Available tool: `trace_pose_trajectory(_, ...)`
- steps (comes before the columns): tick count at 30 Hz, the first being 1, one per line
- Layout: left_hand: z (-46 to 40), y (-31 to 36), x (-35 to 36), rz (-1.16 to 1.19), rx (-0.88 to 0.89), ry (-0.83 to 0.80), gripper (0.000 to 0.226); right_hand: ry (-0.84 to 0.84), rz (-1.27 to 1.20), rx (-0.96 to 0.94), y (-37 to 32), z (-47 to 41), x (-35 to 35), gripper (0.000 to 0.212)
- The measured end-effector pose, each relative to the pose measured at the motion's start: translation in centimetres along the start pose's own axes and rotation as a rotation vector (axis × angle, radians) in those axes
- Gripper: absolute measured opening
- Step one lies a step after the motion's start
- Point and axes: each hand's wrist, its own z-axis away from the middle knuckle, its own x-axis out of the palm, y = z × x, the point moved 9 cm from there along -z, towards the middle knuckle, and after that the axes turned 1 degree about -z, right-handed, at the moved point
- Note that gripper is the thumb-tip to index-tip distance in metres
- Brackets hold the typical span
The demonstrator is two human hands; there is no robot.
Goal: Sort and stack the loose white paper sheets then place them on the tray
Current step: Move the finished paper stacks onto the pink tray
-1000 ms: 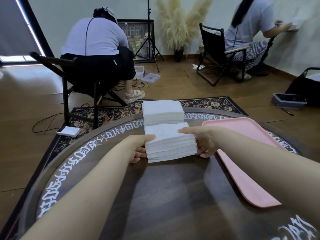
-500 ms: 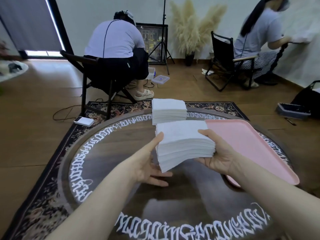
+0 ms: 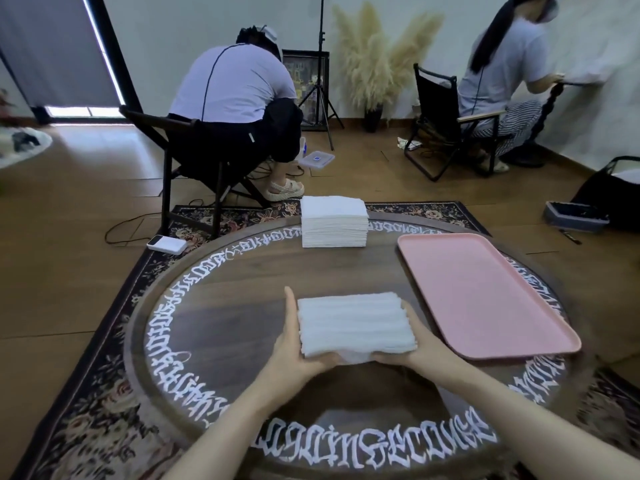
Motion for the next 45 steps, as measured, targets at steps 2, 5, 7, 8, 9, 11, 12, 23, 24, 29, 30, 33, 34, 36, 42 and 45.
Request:
trace_pose_trajectory(2, -0.4, -0.2, 0.1, 0.019, 0.013, 0.018, 0.125, 0.037, -0.014, -0.053, -0.1, -0.6, 0.1, 0.073)
trace_pose_trajectory(5, -1.4, 0.4, -0.2, 0.046, 0.044, 0.077, 0.114, 0.165, -0.100, 0.018, 0.7, -1.4, -0.7, 0.065)
trace_pose_trajectory(7, -2.0, 0.4, -0.7, 0.064, 0.069, 0.104, 0.113, 0.195, -0.091, 0.041, 1.0, -1.8, -1.2, 0.065)
trace_pose_trajectory(8, -2.2, 0.2, -0.9, 0.076, 0.071, 0.101, 0.117, 0.182, -0.087, 0.037, 1.2, -1.8, -1.3, 0.070)
trace_pose_trajectory(9, -2.3, -0.2, -1.0, 0.084, 0.063, 0.087, 0.122, 0.156, -0.083, 0.029, 1.3, -1.8, -1.3, 0.078)
trace_pose_trajectory(11, -2.5, -1.2, -1.0, 0.082, 0.028, 0.044, 0.136, 0.079, -0.057, 0.018, 1.6, -1.5, -1.1, 0.094)
trace_pose_trajectory(12, -2.5, -1.4, -1.0, 0.069, 0.024, 0.025, 0.140, 0.042, -0.028, 0.018, 1.9, -1.4, -0.9, 0.097)
trace_pose_trajectory(23, -5.9, 1.5, -1.3, 0.084, -0.079, 0.210, 0.050, 0.221, -0.261, 0.159, 2.7, -2.8, -5.6, 0.044)
trace_pose_trajectory(24, -7.0, 2.3, -0.5, 0.129, -0.104, 0.210, 0.046, 0.260, -0.289, 0.170, 2.5, -2.9, -7.0, 0.042)
trace_pose_trajectory(29, -13.4, 5.4, 6.0, 0.305, -0.274, 0.096, 0.034, 0.509, -0.219, 0.288, 3.7, -3.4, -16.5, 0.027)
trace_pose_trajectory(30, -14.7, 6.0, 7.0, 0.316, -0.267, 0.096, 0.029, 0.536, -0.203, 0.291, 3.7, -3.6, -18.1, 0.022)
trace_pose_trajectory(33, -18.8, 7.0, 9.6, 0.350, -0.249, 0.135, 0.021, 0.661, -0.225, 0.306, 4.3, -4.4, -23.2, 0.010)
trace_pose_trajectory(34, -20.1, 7.3, 10.4, 0.363, -0.244, 0.149, 0.022, 0.704, -0.247, 0.319, 4.7, -4.8, -24.7, 0.012)
trace_pose_trajectory(36, -22.2, 7.5, 11.7, 0.375, -0.242, 0.161, 0.021, 0.763, -0.268, 0.343, 5.5, -5.8, -27.3, 0.022)
trace_pose_trajectory(42, -26.7, 5.5, 14.8, 0.237, -0.273, 0.101, 0.009, 0.754, -0.222, 0.484, 10.2, -7.5, -30.1, 0.033)
trace_pose_trajectory(45, -27.8, 4.6, 15.4, 0.207, -0.270, 0.121, 0.012, 0.799, -0.225, 0.489, 11.4, -7.4, -30.4, 0.036)
